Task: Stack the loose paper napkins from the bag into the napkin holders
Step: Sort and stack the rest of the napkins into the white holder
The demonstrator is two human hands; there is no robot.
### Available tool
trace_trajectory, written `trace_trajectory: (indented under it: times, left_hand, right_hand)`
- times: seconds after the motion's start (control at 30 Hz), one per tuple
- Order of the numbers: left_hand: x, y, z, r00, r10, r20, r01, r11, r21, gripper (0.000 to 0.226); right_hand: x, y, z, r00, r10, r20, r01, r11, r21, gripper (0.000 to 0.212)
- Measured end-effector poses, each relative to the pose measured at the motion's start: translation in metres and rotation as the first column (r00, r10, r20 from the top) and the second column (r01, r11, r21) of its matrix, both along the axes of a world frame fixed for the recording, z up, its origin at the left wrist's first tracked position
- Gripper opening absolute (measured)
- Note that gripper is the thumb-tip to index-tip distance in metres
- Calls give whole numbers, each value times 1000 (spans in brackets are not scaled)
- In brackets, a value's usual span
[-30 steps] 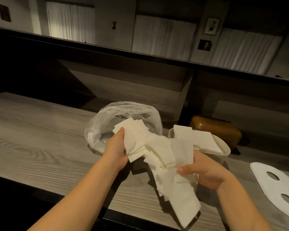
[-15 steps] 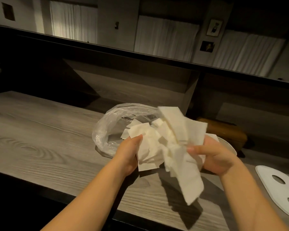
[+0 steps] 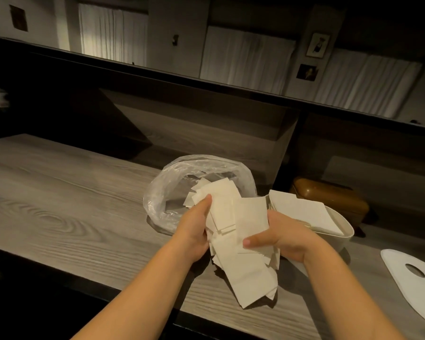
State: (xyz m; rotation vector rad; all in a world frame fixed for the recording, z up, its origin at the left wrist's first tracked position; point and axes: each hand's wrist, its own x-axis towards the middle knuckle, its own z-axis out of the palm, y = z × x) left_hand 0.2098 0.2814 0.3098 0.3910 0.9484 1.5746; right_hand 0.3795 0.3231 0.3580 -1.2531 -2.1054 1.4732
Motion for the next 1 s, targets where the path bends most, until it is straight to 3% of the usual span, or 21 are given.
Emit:
trace_trajectory:
  times: [0.17,0.27,0.4,0.47,0.53,0.63,0.7,0.73,0.8,0.9,1.0]
  left_hand:
    - [-2,-2,3,996,65,53,-67,997,41,27]
    - [-5,-3,4,992,115,-57,-114,993,25,22]
    - [2,-4,5,975,91,-204,-93,996,-1,23]
    - [0,-5,7,970,138,-202,-137,990,16,22]
    - [-7,-8,11,968,230,-97,-226,973,52,22]
    - [-20,-17,19,941,330,78,-338,934,113,18]
    - [-24,-23,26,942,325,87,-335,931,145,19]
    - [-24,-25,28,944,321,76,-329,933,147,18]
    - [-22,-29,35,951,303,67,-310,941,137,16]
    - [-21,-33,43,969,241,52,-246,964,103,21]
    - [-24,-35,46,983,180,22,-181,981,64,27]
  right_hand:
    - [9,-8,-2,997,-43,-57,42,999,-18,42]
    - [16,-11,-7,996,-65,-58,63,997,-38,46]
    - [12,-13,-16,973,-191,-129,166,969,-185,36]
    - [11,-13,-19,975,-204,-84,195,975,-109,27]
    - [14,-13,-19,978,-210,-1,210,977,-23,23]
    - [18,-24,-15,927,-205,314,119,955,272,31]
    - [13,-32,-8,819,-330,469,19,833,552,41]
    - [8,-36,-2,782,-405,473,-24,740,673,45]
    - [-7,-38,8,838,-419,350,-82,538,839,38]
    - [-38,-36,10,980,-58,188,-152,382,911,38]
    - [-69,-26,-7,952,108,285,-303,223,927,47]
